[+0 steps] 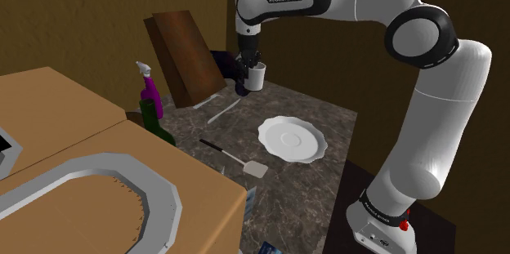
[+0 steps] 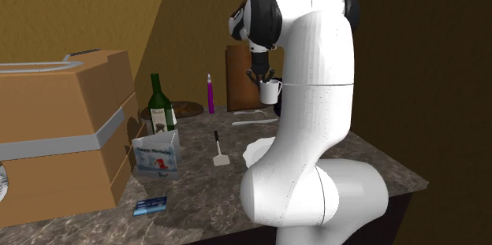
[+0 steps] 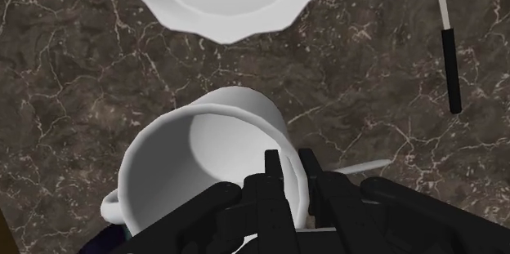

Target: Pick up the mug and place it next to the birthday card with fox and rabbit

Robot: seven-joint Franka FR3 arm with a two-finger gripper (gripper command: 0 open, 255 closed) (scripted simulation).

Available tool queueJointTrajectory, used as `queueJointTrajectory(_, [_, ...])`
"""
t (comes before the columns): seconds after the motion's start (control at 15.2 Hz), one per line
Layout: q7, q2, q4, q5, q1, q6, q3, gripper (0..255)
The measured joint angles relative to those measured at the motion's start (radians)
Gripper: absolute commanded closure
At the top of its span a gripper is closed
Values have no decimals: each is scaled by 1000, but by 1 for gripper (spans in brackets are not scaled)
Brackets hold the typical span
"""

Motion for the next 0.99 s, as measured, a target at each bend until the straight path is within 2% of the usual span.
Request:
queueJointTrajectory(0.66, [-8, 2, 134, 1, 1, -132, 0, 255])
queueJointTrajectory(0.99, [61, -96, 21, 8, 40, -121, 30, 255])
